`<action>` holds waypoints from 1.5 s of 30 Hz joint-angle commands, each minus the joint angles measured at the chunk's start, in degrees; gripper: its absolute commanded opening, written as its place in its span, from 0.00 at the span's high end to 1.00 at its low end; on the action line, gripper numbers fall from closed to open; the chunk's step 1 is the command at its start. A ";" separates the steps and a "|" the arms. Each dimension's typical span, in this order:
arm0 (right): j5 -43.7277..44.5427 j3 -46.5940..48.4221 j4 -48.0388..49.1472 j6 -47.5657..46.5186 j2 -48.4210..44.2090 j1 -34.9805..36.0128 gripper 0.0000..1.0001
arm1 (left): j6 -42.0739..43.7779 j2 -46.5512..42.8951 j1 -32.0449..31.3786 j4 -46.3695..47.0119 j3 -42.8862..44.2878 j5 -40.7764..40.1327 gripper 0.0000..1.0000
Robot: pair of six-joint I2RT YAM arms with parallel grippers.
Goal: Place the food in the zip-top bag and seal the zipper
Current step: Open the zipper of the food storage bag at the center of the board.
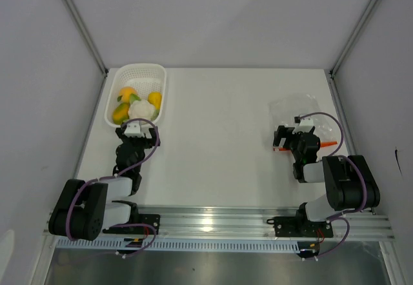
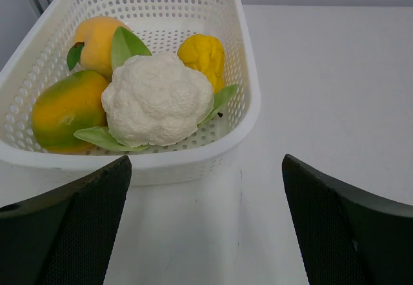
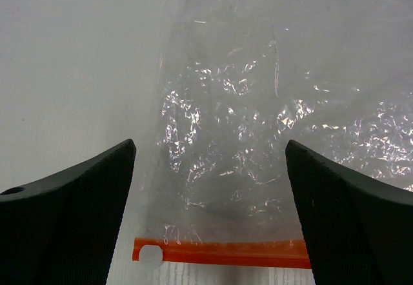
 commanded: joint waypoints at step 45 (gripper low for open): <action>3.99 9.12 -63.07 36.65 -46.87 -5.85 0.06 | -45.86 -46.28 1.33 -56.27 9.28 -15.06 0.00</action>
